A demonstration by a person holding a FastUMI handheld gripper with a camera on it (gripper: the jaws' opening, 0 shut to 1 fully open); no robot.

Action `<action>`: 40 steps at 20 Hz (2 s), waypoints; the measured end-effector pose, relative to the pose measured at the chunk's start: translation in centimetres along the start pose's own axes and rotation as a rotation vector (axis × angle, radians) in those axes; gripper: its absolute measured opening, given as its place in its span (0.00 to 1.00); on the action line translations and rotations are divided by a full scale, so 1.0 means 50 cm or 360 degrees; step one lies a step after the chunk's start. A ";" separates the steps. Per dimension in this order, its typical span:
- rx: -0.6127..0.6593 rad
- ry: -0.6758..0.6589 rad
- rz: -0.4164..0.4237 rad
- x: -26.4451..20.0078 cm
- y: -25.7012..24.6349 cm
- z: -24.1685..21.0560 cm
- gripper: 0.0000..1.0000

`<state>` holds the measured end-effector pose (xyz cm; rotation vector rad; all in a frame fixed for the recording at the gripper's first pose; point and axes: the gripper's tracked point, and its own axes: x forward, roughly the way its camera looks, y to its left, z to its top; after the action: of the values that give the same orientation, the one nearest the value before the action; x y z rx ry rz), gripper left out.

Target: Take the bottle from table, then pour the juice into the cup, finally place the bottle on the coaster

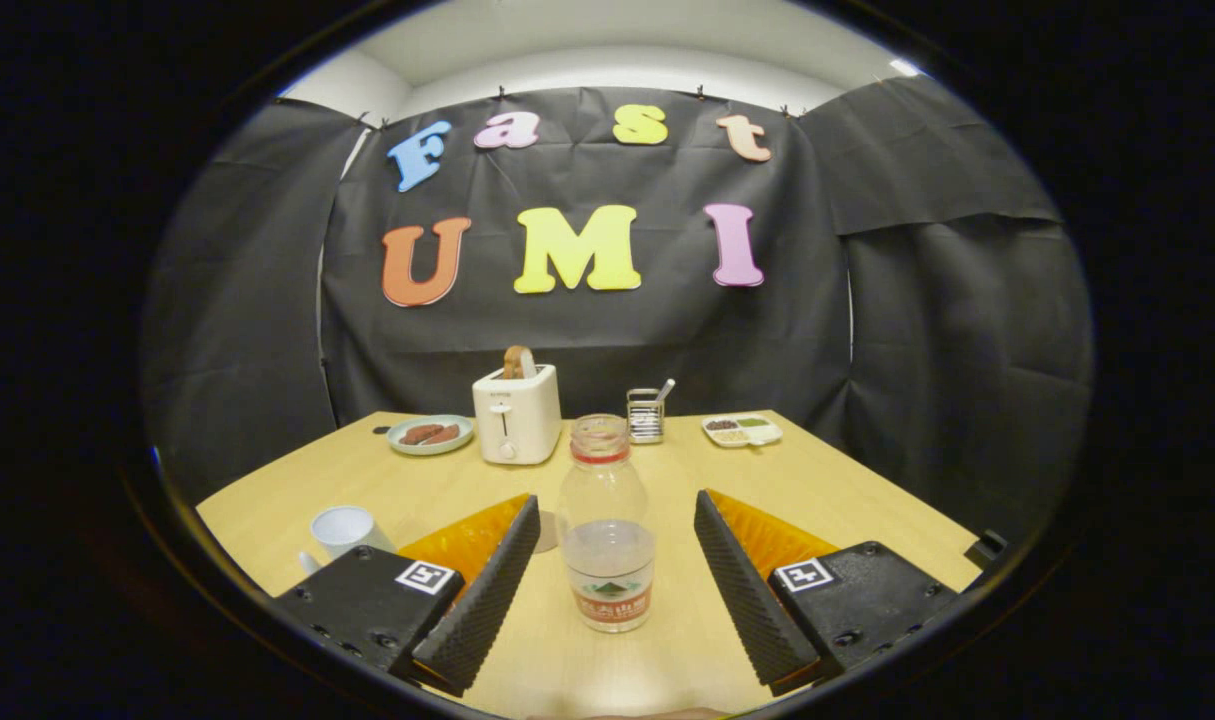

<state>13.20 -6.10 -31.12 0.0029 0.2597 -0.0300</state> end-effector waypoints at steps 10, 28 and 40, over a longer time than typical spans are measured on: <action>-0.0038 0.0028 0.0003 0.063 0.007 -0.075 1.00; -0.0045 0.0100 0.0003 0.111 -0.015 -0.127 0.82; -0.0405 0.0127 -0.0009 0.066 0.006 -0.003 0.80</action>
<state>16.33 -5.91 -32.13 -0.2501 0.3416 -0.0026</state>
